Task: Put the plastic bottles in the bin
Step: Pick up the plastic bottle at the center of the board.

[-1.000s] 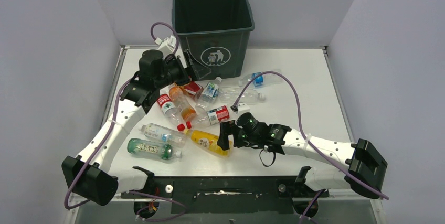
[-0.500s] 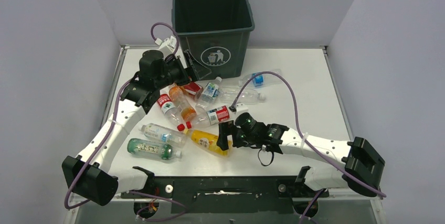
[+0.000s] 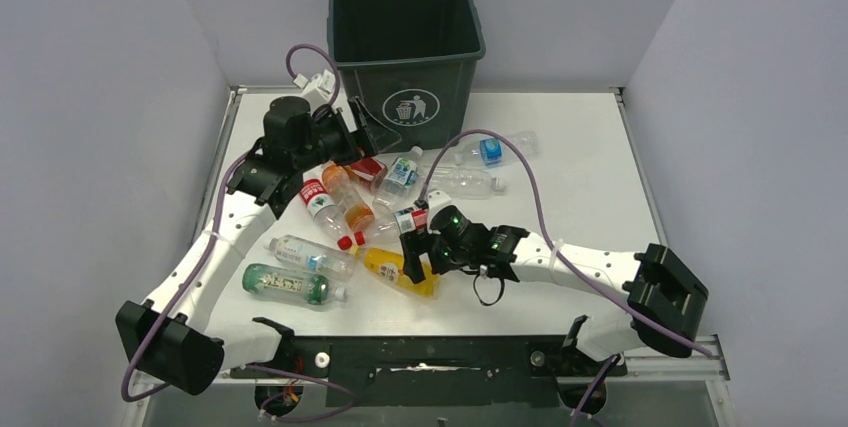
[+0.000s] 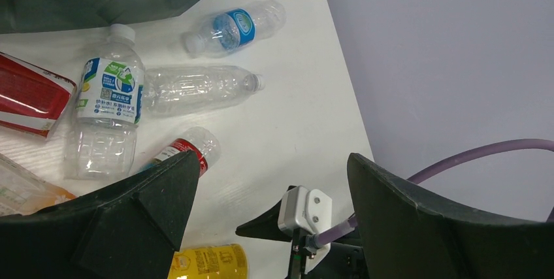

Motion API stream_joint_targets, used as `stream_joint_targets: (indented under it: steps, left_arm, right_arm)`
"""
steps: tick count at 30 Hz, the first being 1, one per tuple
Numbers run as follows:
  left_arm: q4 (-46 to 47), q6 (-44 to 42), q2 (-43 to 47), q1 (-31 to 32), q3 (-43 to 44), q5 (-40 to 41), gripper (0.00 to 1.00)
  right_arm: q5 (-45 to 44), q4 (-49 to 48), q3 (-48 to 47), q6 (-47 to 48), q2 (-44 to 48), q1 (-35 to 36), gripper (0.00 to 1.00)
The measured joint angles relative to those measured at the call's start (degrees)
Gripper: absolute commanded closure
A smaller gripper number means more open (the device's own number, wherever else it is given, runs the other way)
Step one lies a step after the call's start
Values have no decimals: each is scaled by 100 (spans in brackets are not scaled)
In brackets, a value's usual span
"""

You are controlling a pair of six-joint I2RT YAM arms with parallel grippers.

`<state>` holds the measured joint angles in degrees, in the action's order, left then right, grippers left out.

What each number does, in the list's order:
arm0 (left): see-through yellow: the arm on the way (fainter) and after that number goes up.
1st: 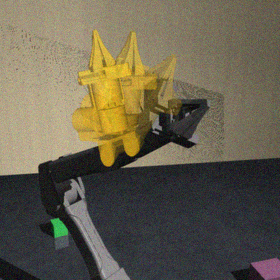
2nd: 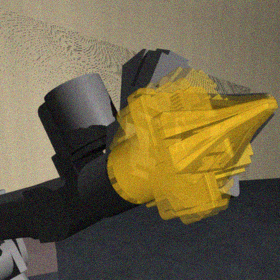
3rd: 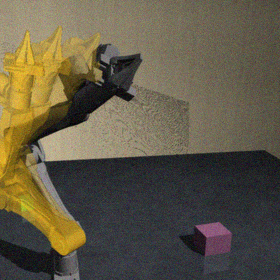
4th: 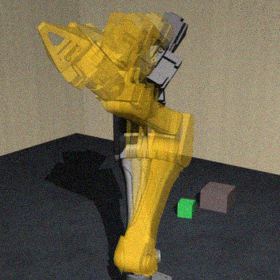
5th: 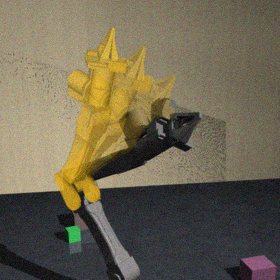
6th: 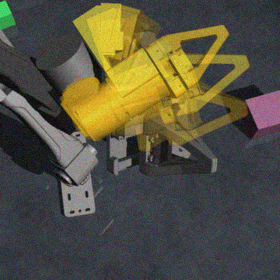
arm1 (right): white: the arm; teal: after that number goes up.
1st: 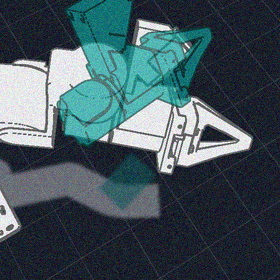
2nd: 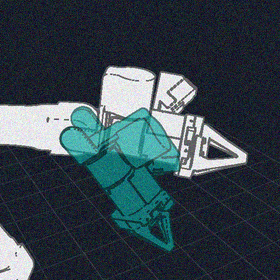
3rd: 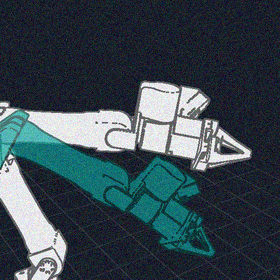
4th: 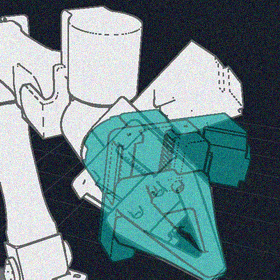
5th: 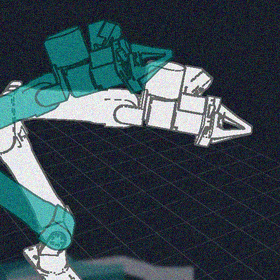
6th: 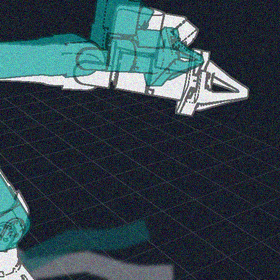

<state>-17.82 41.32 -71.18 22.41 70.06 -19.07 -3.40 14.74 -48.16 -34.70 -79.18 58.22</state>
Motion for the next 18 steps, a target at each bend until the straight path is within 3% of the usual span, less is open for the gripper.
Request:
stream_joint_targets:
  steps: [18]
  left_arm:
    - [-87,2,151,0,-52,2,16]
  right_arm:
    - [619,-258,173,584,-592,107,2]
